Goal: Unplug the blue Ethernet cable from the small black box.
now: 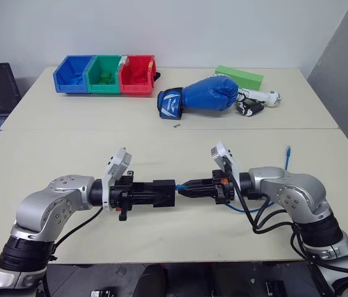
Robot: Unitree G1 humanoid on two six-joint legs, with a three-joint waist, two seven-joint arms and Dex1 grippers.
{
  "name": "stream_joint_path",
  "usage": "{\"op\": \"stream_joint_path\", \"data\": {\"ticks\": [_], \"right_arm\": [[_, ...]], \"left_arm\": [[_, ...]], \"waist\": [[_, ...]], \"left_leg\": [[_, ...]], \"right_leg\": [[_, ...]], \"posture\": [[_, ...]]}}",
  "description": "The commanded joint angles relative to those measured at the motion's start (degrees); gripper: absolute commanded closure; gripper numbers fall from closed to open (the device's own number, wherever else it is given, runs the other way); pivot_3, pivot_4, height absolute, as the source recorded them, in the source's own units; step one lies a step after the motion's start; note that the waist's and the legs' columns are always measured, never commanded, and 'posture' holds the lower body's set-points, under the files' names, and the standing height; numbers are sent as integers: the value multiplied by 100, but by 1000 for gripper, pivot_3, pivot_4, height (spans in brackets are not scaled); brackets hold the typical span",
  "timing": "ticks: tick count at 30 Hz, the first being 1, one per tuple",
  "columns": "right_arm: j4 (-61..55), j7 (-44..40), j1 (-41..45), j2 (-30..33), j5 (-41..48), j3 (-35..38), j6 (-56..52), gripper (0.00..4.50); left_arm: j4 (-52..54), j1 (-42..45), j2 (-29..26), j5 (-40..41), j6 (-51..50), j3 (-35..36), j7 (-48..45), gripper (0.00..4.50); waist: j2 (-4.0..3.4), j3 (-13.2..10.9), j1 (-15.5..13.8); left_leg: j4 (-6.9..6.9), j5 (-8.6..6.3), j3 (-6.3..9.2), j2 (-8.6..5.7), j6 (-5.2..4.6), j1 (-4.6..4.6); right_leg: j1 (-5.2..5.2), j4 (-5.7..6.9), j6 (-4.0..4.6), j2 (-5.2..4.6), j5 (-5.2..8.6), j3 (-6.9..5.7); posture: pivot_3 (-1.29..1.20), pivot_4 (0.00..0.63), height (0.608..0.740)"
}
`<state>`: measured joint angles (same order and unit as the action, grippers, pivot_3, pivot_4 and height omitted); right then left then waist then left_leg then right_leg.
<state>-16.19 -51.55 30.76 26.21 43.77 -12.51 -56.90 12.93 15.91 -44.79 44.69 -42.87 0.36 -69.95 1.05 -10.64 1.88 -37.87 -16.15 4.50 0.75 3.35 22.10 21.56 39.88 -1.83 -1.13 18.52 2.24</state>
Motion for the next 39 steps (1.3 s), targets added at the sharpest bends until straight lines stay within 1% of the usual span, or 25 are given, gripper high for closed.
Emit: {"op": "stream_joint_path", "data": {"ticks": [1,2,4,5,8,12,16,21,27,39], "right_arm": [[-287,-134,8,98,293,274,-56,3759],[-327,-116,-35,123,326,309,-77,3617],[-450,-89,-172,192,422,394,-139,3105],[-504,-65,-244,207,522,457,-208,3074],[-615,116,-429,165,738,636,-346,3074],[-597,781,-589,-322,688,719,-295,3074],[-540,1014,-584,-618,586,663,-233,3074],[-516,980,-563,-665,576,590,-256,3074],[-577,726,-600,-476,675,526,-360,3074],[-541,806,-556,-527,577,438,-294,3074]], "left_arm": [[31,-25,-21,-45,69,108,21,3718],[23,-30,0,-28,58,124,39,3718],[-1,-33,16,-27,61,134,49,3718],[-3,-46,17,-20,61,144,60,3718],[-9,-88,21,0,65,176,85,3718],[21,-100,113,70,36,204,178,3718],[55,-103,177,77,13,194,230,3718],[41,-91,208,82,9,201,240,3718],[-2,-74,218,71,20,220,232,3718],[36,-58,242,73,-11,205,255,3718]], "waist": [[0,0,0],[0,0,0],[0,0,-1],[0,0,-1],[0,0,-2],[0,0,18],[0,0,16],[0,0,7],[0,0,7],[0,0,7]], "left_leg": [[0,0,0,0,0,0],[0,0,0,0,0,0],[0,0,0,0,0,0],[0,0,0,0,0,1],[0,0,2,1,0,2],[1,0,0,2,0,2],[1,0,1,2,0,3],[1,0,-5,0,0,4],[1,0,-3,0,0,4],[2,0,-3,1,0,4]], "right_leg": [[0,0,0,0,0,0],[0,0,0,0,0,0],[0,-1,0,0,0,0],[0,-1,0,0,0,1],[-1,-1,0,-1,0,2],[1,1,0,1,0,4],[6,3,0,4,0,5],[6,2,0,1,0,4],[7,2,0,2,0,3],[7,2,0,3,0,3]], "posture": [[0,150,740],[0,150,740],[0,150,740],[0,150,740],[0,150,740],[0,150,740],[0,150,740],[0,150,740],[0,150,740],[0,150,740]]}}
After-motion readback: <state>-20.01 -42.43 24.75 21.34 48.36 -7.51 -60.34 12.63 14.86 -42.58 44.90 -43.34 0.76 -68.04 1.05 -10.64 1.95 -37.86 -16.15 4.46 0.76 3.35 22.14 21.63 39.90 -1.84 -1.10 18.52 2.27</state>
